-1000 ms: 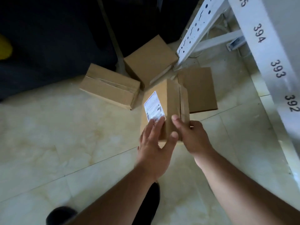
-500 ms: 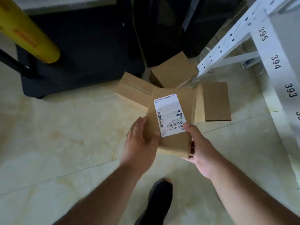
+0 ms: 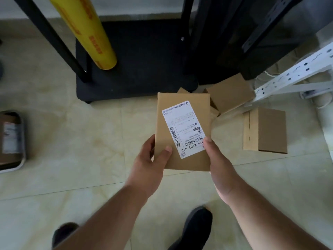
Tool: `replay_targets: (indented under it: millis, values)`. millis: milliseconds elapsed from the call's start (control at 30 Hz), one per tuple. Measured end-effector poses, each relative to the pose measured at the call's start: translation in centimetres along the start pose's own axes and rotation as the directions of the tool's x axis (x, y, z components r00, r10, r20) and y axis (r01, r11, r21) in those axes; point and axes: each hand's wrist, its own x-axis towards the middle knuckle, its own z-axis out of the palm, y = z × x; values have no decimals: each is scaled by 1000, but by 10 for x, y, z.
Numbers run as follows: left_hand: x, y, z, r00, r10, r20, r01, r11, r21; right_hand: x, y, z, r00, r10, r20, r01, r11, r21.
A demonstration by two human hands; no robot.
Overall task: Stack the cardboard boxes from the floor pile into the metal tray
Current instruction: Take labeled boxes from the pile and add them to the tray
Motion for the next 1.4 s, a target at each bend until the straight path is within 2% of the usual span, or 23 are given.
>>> replay_targets:
  millis: [267,500,700,833,1000,1267,1400]
  values:
    - [3,12,-71,999,16,-29,-16,1000,-4,4,-22,64,993,84,-84,-94,988,-126]
    - [-8,21,-165,992,14,-123,-20,998,-51,-4,-40,159,999,-28,-46,14,959,-284]
    - [-24,20,-249,971,-4,-237,-20,995,-97,-12,-49,244,996,-90,14,90,946,-310]
    - [-36,22,-302,943,-15,-333,-29,992,-126,-24,-61,302,991,-117,65,132,933,-334]
    - [-55,33,-365,923,-10,-385,-57,985,-162,-38,-74,371,986,-140,87,162,922,-350]
    - [-80,39,-452,828,61,-557,-131,987,-87,-57,-94,468,970,-181,163,225,922,-316]
    - [-85,36,-490,799,34,-600,-160,974,-158,-60,-100,515,958,-187,219,254,905,-341]
